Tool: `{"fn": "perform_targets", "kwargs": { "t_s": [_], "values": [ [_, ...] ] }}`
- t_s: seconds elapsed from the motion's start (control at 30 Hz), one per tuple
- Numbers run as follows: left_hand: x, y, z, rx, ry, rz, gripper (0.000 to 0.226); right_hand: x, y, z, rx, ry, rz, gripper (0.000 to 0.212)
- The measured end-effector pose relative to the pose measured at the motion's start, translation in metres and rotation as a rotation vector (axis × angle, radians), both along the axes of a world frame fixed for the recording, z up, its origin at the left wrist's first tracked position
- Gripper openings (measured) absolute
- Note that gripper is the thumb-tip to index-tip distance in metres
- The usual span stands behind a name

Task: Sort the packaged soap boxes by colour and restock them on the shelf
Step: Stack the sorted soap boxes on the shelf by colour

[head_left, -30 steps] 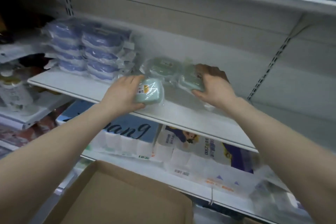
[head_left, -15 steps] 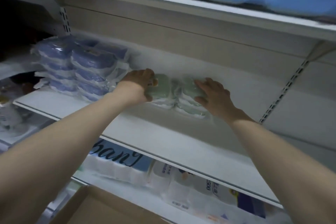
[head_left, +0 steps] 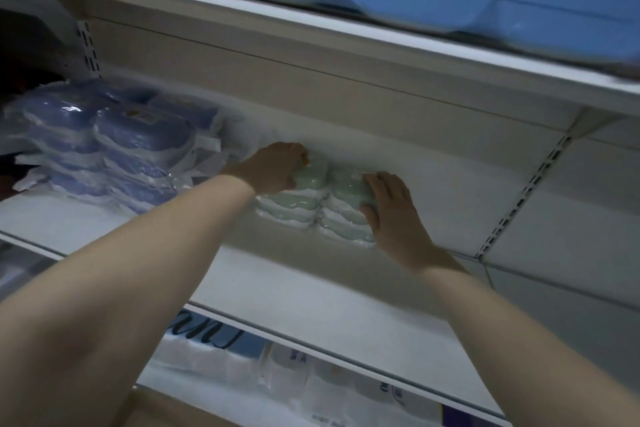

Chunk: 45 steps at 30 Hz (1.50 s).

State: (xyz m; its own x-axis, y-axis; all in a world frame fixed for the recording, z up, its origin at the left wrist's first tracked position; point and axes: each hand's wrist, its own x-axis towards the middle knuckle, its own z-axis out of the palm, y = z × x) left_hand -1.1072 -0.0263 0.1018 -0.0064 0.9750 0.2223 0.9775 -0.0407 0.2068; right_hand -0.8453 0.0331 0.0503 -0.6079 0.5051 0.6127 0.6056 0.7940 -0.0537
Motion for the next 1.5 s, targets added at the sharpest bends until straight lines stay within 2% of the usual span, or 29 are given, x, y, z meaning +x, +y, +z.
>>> {"fn": "perform_targets", "kwargs": {
  "t_s": [0.07,0.17,0.3,0.4,0.6,0.8,0.93,1.13,1.3,1.5],
  "values": [
    [0.001,-0.001,-0.002,0.032,0.015,-0.063,0.055,-0.001,0.002,0.000,-0.042,0.026,-0.009,0.045],
    [0.000,-0.006,-0.010,0.235,0.080,-0.055,0.052,-0.004,0.002,-0.001,-0.037,0.022,-0.024,0.042],
    [0.005,-0.009,-0.036,0.427,0.156,-0.026,0.049,-0.010,-0.003,-0.001,-0.027,-0.077,-0.131,0.045],
    [0.011,-0.016,-0.044,0.480,0.227,0.009,0.052,-0.010,-0.008,0.003,0.002,-0.165,-0.228,0.047],
    [0.017,-0.028,-0.041,0.424,0.260,0.065,0.068,-0.010,-0.016,0.010,0.009,-0.292,-0.321,0.060],
    [0.023,-0.052,-0.037,0.421,0.228,0.009,0.059,-0.006,-0.036,0.019,0.008,-0.286,-0.302,0.063],
    [0.032,-0.082,-0.036,0.453,0.283,-0.016,0.056,0.001,-0.060,0.023,0.011,-0.286,-0.291,0.059],
    [0.049,-0.129,-0.041,0.449,0.311,-0.016,0.049,0.024,-0.116,0.024,0.134,-0.305,-0.247,0.055],
    [0.062,-0.178,-0.059,0.499,0.335,-0.134,0.049,0.048,-0.169,0.008,0.134,-0.278,-0.209,0.055],
    [0.087,-0.251,-0.115,0.452,0.297,-0.110,0.046,0.079,-0.225,-0.044,0.100,-0.248,-0.096,0.055]
  ]
}}
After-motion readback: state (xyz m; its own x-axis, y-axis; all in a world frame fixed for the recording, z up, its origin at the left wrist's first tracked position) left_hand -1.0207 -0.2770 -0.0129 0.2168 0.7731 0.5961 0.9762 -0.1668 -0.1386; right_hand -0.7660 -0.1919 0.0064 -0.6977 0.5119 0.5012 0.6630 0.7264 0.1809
